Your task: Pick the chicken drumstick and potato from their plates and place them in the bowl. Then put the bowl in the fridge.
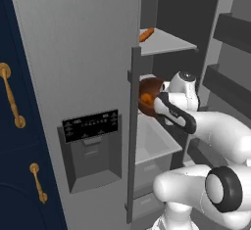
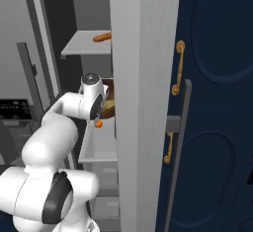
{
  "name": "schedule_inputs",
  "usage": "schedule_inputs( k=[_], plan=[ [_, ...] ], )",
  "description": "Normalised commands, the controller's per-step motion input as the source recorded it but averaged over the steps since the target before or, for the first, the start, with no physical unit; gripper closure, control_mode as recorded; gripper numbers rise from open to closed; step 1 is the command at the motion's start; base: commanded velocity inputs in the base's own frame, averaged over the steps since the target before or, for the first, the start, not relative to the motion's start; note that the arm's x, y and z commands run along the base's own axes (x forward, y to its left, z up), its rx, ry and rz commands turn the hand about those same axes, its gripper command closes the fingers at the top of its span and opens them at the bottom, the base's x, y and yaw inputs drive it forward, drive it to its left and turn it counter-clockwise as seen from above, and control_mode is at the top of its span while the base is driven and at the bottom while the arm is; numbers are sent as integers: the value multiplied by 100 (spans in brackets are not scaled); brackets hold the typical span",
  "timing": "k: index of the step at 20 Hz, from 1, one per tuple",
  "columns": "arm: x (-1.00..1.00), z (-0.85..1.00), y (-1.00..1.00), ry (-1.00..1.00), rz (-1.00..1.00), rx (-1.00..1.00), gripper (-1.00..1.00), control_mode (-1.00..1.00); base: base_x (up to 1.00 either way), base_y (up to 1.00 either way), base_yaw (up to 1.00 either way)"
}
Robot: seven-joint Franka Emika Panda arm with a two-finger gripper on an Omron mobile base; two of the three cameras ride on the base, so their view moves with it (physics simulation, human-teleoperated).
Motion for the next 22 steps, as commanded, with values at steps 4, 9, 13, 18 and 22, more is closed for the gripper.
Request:
schedule_inputs(
  k=[4,9,13,18,22],
  plan=[
    [50,-2,0,0,0,3,100,-100,0,0,0],
    [50,-7,0,0,0,1,100,-100,0,0,0],
    [27,-12,1,-5,0,0,100,-100,0,0,0],
    [16,0,15,-19,0,0,100,-100,0,0,0],
    [38,-4,16,-10,3,0,100,-100,0,0,0]
  ],
)
